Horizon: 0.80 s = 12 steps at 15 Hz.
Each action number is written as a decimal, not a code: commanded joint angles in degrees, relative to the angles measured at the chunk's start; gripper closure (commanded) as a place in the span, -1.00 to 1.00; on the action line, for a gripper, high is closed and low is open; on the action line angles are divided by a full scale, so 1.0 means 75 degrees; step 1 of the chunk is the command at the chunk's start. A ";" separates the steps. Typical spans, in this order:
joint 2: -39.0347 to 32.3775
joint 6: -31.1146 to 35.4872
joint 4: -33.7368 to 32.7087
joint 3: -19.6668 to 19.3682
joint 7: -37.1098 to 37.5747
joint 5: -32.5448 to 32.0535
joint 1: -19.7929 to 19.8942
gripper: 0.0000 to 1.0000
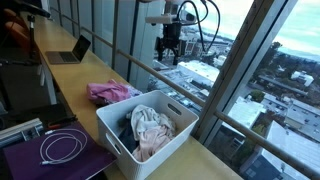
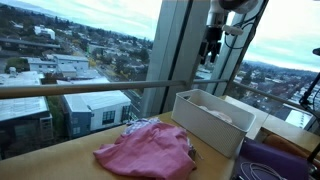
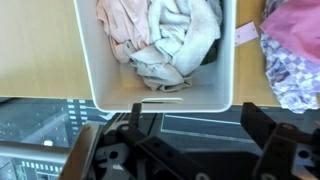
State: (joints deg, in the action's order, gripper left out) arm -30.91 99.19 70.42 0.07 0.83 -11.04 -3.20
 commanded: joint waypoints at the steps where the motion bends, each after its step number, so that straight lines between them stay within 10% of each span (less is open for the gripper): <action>1: 0.0169 0.0057 0.0605 -0.0145 -0.0502 0.0039 0.0360 -1.00; 12: 0.0354 0.2256 0.3234 0.0002 -0.1965 0.0271 0.1018 -1.00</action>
State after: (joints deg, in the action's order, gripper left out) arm -30.32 109.06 87.40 -0.79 -10.69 -10.45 3.38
